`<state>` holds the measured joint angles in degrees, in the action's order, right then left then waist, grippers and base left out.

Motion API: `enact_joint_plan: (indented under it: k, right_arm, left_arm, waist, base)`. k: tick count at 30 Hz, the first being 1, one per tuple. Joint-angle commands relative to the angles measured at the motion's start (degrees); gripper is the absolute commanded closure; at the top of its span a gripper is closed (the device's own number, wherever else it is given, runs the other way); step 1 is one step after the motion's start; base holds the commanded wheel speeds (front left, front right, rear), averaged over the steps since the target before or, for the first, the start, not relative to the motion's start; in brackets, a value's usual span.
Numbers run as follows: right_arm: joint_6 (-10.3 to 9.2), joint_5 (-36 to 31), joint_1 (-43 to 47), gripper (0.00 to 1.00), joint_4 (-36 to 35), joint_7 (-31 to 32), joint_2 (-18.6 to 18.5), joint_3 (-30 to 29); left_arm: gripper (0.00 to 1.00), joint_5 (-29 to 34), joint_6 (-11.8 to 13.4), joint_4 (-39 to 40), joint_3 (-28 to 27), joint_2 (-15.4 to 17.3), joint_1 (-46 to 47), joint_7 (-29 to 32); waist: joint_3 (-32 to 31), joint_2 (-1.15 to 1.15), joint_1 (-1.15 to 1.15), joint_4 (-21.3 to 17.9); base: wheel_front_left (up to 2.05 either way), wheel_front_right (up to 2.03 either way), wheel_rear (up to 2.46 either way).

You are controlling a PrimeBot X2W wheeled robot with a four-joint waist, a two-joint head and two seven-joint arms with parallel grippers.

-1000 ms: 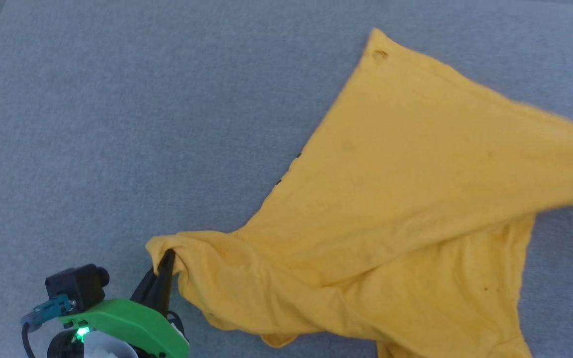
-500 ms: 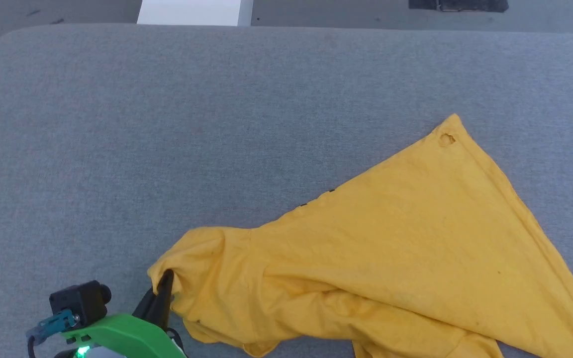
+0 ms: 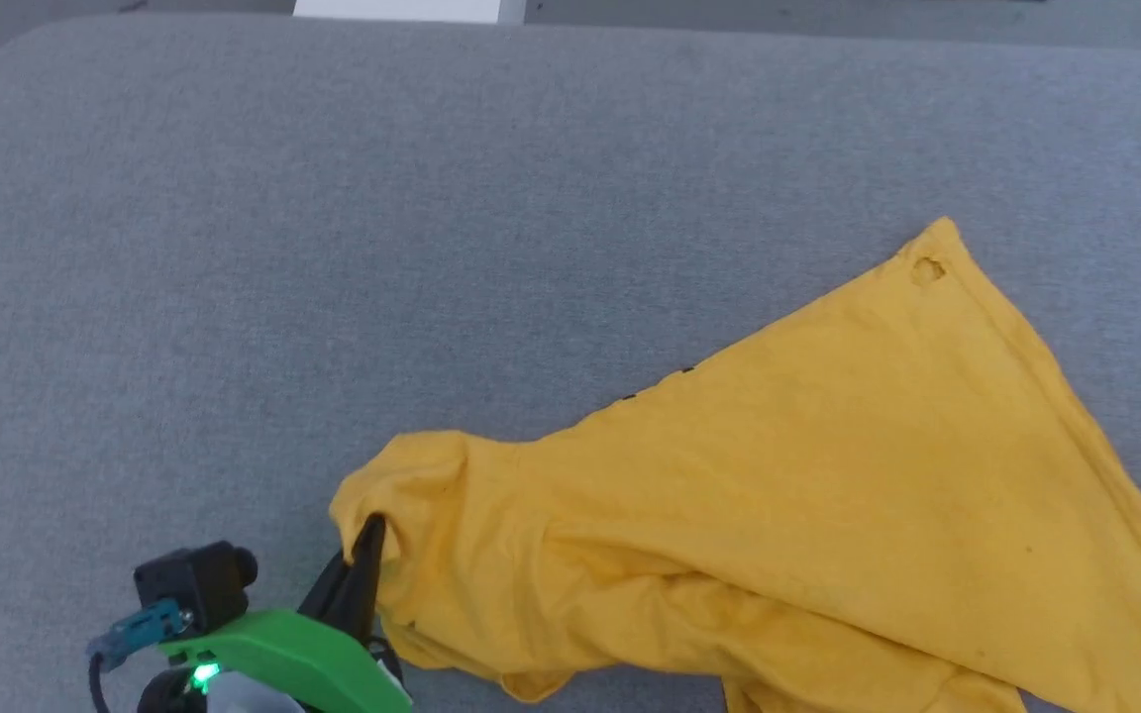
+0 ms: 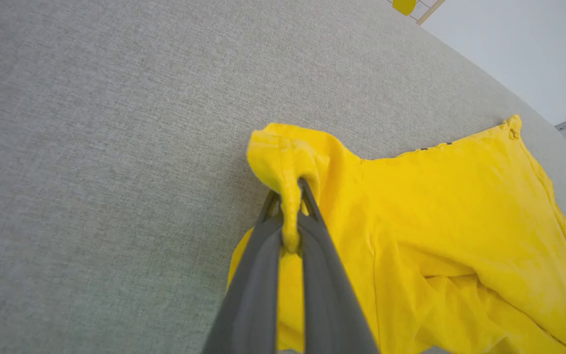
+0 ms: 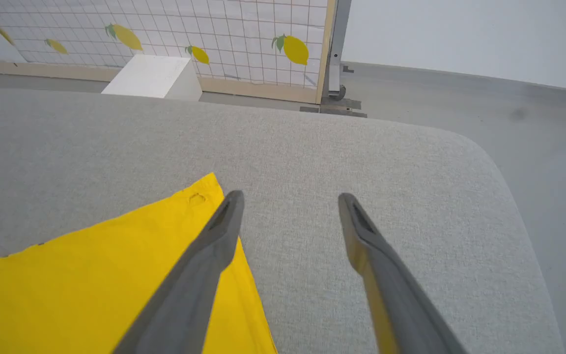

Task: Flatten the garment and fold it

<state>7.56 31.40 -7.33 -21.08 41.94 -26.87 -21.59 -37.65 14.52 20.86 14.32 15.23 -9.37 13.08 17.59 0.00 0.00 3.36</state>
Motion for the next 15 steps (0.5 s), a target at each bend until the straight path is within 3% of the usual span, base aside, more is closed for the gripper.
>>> enact_joint_plan:
  k: [1, 3, 9, 15]
  right_arm:
    - [-0.08, -0.72, -3.98, 0.0, 1.82, 0.83, -1.19, 3.0]
    - [-0.08, -1.56, -8.69, 0.0, 5.03, 2.14, -2.89, 7.44]
    - [-0.08, -4.14, -18.65, 0.0, 16.33, 6.44, -2.54, 16.73]
    - [-0.08, -6.05, -22.44, 0.0, 24.72, 6.97, -1.94, 18.57]
  left_arm:
    - [1.0, 0.09, -0.65, -0.13, 0.44, -0.46, 1.6, -0.37]
    - [1.0, 0.21, -0.96, -0.56, 0.99, -0.8, 2.53, -0.5]
    - [1.0, 0.21, -1.86, -1.86, 2.5, -1.84, 4.46, -0.87]
    - [1.0, 0.17, -2.45, -2.73, 3.5, -2.62, 5.7, -1.3]
  waist:
    - [2.89, 0.0, 0.0, 2.8]
    - [4.15, 0.0, 0.0, 4.08]
    - [6.96, 0.0, 0.0, 7.57]
    - [9.0, 0.0, 0.0, 9.93]
  base:
    - [0.0, 0.0, 0.0]
    - [0.0, 0.0, 0.0]
    - [0.0, 0.0, 0.0]
    - [0.0, 0.0, 0.0]
